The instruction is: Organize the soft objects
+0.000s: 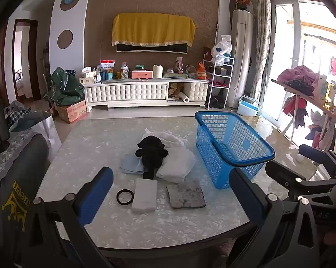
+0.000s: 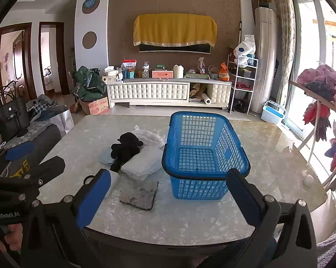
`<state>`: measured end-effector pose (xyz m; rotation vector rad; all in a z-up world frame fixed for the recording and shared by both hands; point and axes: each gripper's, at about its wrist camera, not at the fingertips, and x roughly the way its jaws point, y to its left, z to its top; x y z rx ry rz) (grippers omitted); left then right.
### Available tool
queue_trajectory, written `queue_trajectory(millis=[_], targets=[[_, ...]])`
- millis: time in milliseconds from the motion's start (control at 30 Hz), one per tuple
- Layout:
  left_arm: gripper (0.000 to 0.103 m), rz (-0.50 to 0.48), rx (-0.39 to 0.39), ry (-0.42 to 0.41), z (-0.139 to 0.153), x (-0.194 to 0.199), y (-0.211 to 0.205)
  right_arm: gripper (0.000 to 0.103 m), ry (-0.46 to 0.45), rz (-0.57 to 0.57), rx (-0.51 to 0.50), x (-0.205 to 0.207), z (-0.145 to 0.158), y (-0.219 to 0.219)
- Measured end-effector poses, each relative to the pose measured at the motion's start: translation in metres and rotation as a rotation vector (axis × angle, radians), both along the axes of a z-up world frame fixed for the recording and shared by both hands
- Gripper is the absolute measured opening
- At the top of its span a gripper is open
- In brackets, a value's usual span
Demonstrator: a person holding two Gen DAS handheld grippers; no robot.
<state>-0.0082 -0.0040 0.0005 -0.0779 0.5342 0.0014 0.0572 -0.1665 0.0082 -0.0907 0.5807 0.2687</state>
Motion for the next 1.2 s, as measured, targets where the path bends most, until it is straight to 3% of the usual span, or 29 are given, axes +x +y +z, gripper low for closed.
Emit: queue_trajectory(millis=[1200], targets=[[0.103, -0.003, -0.011, -0.001, 0.0002, -0.0027, 0.0031, 0.103, 0.022, 0.003, -0.001, -0.0013, -0.0025, 0.0000]])
